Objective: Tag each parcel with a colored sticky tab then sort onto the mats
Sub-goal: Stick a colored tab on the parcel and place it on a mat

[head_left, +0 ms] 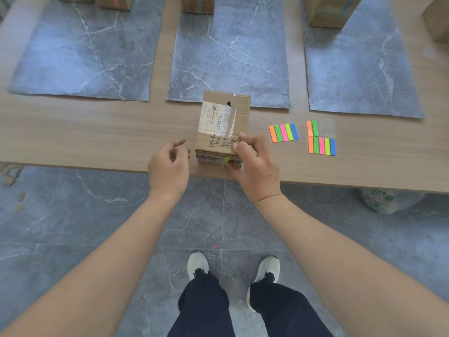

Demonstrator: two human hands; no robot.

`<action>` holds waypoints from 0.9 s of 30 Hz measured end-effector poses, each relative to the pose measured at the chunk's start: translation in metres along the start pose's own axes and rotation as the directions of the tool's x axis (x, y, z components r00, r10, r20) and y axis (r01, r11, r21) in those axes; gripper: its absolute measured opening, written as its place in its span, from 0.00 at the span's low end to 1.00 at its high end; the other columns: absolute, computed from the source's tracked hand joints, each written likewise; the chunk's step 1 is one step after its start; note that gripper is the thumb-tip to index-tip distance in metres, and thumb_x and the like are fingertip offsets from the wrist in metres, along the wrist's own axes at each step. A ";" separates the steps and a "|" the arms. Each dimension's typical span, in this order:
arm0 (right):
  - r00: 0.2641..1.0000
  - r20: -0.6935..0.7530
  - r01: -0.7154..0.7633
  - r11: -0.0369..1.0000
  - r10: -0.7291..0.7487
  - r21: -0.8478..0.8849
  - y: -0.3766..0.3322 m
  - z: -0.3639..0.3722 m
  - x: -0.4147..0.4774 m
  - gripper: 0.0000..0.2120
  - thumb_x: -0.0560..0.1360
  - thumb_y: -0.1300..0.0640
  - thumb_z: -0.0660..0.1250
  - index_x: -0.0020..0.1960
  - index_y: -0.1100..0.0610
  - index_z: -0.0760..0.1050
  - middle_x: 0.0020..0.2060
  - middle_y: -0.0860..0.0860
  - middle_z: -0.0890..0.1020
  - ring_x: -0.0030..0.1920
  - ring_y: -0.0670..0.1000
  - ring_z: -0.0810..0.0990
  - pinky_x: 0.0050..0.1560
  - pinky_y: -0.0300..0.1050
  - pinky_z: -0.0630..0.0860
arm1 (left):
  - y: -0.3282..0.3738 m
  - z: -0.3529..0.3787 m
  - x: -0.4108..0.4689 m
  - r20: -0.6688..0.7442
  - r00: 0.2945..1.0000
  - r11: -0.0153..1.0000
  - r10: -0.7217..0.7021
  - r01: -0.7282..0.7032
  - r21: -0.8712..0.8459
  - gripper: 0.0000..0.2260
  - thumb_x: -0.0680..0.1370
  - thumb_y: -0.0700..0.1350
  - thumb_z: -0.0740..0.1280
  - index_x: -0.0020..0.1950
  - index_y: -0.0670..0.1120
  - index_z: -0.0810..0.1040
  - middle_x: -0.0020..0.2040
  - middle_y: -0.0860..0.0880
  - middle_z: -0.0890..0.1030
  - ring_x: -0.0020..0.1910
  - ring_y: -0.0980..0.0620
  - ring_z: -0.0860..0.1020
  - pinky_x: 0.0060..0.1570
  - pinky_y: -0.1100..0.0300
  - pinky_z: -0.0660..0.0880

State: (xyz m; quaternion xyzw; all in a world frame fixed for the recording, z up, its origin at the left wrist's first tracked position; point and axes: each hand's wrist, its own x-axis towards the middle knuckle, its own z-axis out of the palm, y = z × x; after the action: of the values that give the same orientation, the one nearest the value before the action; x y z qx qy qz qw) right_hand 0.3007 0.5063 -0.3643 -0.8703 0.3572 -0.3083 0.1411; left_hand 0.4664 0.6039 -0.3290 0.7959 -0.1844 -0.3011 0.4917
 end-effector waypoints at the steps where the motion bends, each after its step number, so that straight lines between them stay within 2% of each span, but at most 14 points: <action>1: 1.000 0.001 -0.013 1.000 0.013 -0.001 -0.001 0.001 -0.001 0.25 0.68 0.58 0.81 0.54 0.50 0.67 0.61 0.50 0.72 0.58 0.55 0.82 0.27 0.51 0.81 | 0.004 0.001 0.001 0.037 0.999 0.993 -0.035 0.039 -0.110 0.15 0.76 0.49 0.60 0.60 0.53 0.80 0.52 0.49 0.85 0.54 0.52 0.83 0.60 0.51 0.79; 3: 0.998 0.042 -0.054 0.998 0.052 0.030 -0.004 -0.001 -0.001 0.24 0.69 0.57 0.81 0.55 0.50 0.68 0.63 0.52 0.74 0.59 0.54 0.81 0.30 0.53 0.82 | 0.014 0.005 0.001 0.102 0.991 0.962 -0.083 0.106 -0.253 0.20 0.79 0.48 0.57 0.67 0.46 0.78 0.62 0.46 0.81 0.62 0.51 0.79 0.66 0.54 0.75; 4: 0.995 0.073 -0.076 0.995 0.071 0.065 -0.005 -0.004 -0.001 0.23 0.70 0.55 0.80 0.55 0.50 0.68 0.64 0.52 0.73 0.60 0.52 0.80 0.33 0.53 0.83 | 0.019 0.007 0.000 0.129 0.987 0.948 -0.095 0.130 -0.292 0.20 0.81 0.48 0.56 0.69 0.45 0.77 0.64 0.46 0.80 0.63 0.51 0.79 0.66 0.55 0.75; 5: 0.992 0.101 -0.094 0.987 0.082 0.127 -0.006 -0.008 -0.001 0.22 0.70 0.53 0.79 0.57 0.51 0.69 0.66 0.51 0.72 0.61 0.49 0.78 0.38 0.53 0.84 | 0.024 0.008 -0.002 0.154 0.983 0.938 -0.100 0.145 -0.316 0.19 0.82 0.48 0.55 0.69 0.45 0.77 0.63 0.49 0.81 0.62 0.52 0.79 0.64 0.57 0.76; 7: 0.976 0.141 -0.205 0.923 0.167 0.324 -0.014 -0.017 0.001 0.21 0.75 0.51 0.74 0.63 0.54 0.70 0.68 0.49 0.70 0.64 0.45 0.74 0.53 0.47 0.81 | 0.031 0.009 -0.007 0.196 0.976 0.941 -0.096 0.153 -0.303 0.18 0.84 0.48 0.52 0.64 0.49 0.79 0.53 0.55 0.85 0.55 0.57 0.82 0.55 0.63 0.77; 8: 0.945 0.167 -0.326 0.842 0.280 0.430 -0.019 -0.021 0.004 0.22 0.78 0.52 0.71 0.68 0.54 0.69 0.70 0.48 0.69 0.65 0.43 0.74 0.59 0.43 0.78 | 0.033 0.009 -0.008 0.209 0.974 0.946 -0.091 0.150 -0.286 0.18 0.84 0.49 0.51 0.61 0.52 0.80 0.49 0.58 0.86 0.53 0.60 0.82 0.51 0.65 0.76; 10: 0.782 0.279 -0.604 0.569 0.557 0.558 -0.030 -0.027 0.012 0.21 0.83 0.50 0.62 0.75 0.53 0.66 0.71 0.46 0.71 0.62 0.37 0.74 0.60 0.34 0.74 | 0.038 0.010 -0.008 0.240 0.967 0.946 -0.089 0.157 -0.283 0.19 0.84 0.50 0.50 0.58 0.54 0.81 0.48 0.58 0.86 0.50 0.61 0.82 0.50 0.66 0.75; 11: 0.693 0.347 -0.691 0.444 0.632 0.570 -0.035 -0.029 0.018 0.19 0.85 0.49 0.58 0.74 0.52 0.69 0.68 0.46 0.76 0.59 0.35 0.76 0.57 0.34 0.73 | 0.042 0.011 -0.008 0.258 0.961 0.942 -0.098 0.173 -0.288 0.19 0.84 0.50 0.49 0.59 0.52 0.81 0.49 0.56 0.86 0.50 0.60 0.82 0.50 0.65 0.74; 13: 0.623 0.410 -0.747 0.351 0.666 0.565 -0.043 -0.032 0.027 0.18 0.86 0.48 0.53 0.67 0.50 0.78 0.59 0.44 0.83 0.56 0.39 0.80 0.55 0.39 0.74 | 0.050 0.011 -0.009 0.280 0.952 0.933 -0.125 0.208 -0.292 0.19 0.84 0.51 0.50 0.61 0.50 0.80 0.52 0.54 0.85 0.50 0.57 0.82 0.48 0.64 0.75; 16: 0.617 0.418 -0.751 0.340 0.667 0.565 -0.054 -0.043 0.036 0.18 0.86 0.46 0.53 0.61 0.47 0.80 0.53 0.43 0.85 0.55 0.42 0.82 0.54 0.42 0.75 | 0.061 0.007 -0.011 0.297 0.948 0.935 -0.113 0.203 -0.291 0.17 0.84 0.51 0.51 0.57 0.51 0.80 0.50 0.55 0.84 0.48 0.57 0.82 0.47 0.63 0.75; 19: 0.659 0.374 -0.715 0.389 0.653 0.580 -0.063 -0.056 0.045 0.17 0.85 0.47 0.54 0.60 0.48 0.81 0.53 0.44 0.85 0.54 0.43 0.82 0.53 0.41 0.77 | 0.080 -0.004 -0.015 0.305 0.949 0.944 -0.077 0.168 -0.283 0.18 0.84 0.51 0.50 0.59 0.50 0.80 0.50 0.55 0.84 0.47 0.57 0.82 0.45 0.64 0.76; 23: 0.691 0.313 -0.669 0.412 0.651 0.619 -0.086 -0.083 0.067 0.15 0.84 0.51 0.56 0.55 0.51 0.82 0.49 0.47 0.86 0.49 0.44 0.83 0.43 0.34 0.75 | 0.119 -0.023 -0.021 0.301 0.953 0.959 -0.011 0.096 -0.267 0.19 0.84 0.51 0.52 0.60 0.48 0.80 0.56 0.50 0.83 0.51 0.50 0.82 0.56 0.54 0.77; 27: 0.732 0.263 -0.613 0.438 0.628 0.658 -0.115 -0.118 0.097 0.14 0.84 0.53 0.57 0.52 0.52 0.81 0.46 0.47 0.85 0.46 0.45 0.82 0.39 0.32 0.74 | 0.168 -0.047 -0.030 0.296 0.952 0.962 0.080 0.005 -0.274 0.18 0.83 0.51 0.52 0.53 0.51 0.82 0.51 0.52 0.84 0.48 0.50 0.82 0.57 0.52 0.76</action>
State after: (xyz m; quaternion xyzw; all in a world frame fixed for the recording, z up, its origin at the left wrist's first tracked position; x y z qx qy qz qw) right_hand 0.3406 0.5159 -0.1773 -0.5501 0.5044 -0.3556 0.5626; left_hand 0.4758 0.5781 -0.1544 0.6613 -0.2300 -0.4330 0.5677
